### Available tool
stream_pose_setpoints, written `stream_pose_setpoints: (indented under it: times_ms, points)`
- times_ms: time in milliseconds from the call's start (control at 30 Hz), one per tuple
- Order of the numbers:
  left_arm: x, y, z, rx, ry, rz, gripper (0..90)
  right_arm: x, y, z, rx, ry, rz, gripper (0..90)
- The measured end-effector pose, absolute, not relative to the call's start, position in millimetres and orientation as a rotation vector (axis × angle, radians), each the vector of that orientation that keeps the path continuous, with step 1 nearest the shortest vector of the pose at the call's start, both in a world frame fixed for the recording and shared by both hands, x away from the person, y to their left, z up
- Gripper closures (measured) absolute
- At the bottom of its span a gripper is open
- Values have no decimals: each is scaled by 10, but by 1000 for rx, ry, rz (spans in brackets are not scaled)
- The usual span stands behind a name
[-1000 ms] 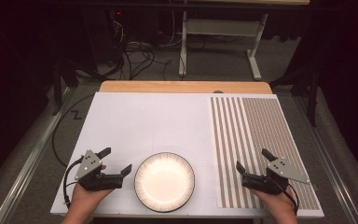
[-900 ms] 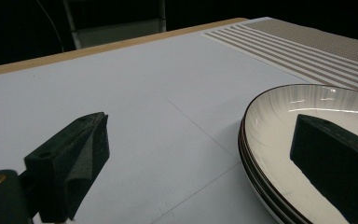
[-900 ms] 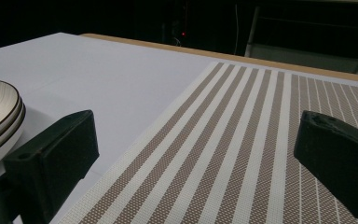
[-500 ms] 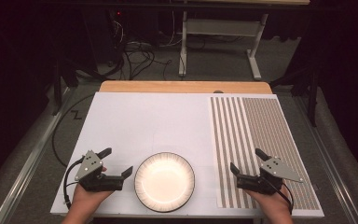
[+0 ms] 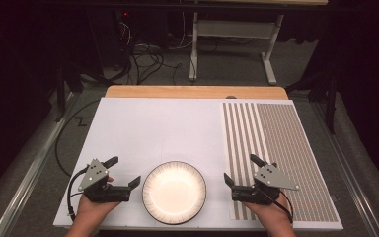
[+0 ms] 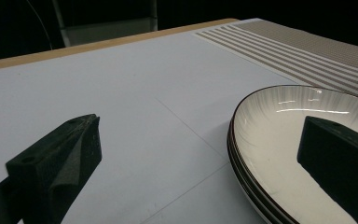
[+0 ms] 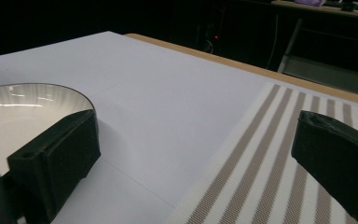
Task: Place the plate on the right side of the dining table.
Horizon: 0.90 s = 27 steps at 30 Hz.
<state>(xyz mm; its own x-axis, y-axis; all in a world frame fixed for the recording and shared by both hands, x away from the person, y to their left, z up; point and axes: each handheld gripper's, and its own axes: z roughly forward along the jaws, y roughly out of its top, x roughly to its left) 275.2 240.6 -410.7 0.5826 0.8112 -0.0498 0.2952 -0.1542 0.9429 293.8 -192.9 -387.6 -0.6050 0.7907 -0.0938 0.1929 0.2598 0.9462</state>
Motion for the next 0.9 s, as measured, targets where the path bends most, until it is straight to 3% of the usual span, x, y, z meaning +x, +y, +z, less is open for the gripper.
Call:
stream_pose_setpoints:
  times_ms: [433,900]
  points:
    - [2758,2411,-4107,1709,925,596,1,3051,-1538,-3781,812,2052,1350,33]
    - [2753,2400,-4099,1693,901,592,1,3101,-1324,-3934,770,2171,1360,132]
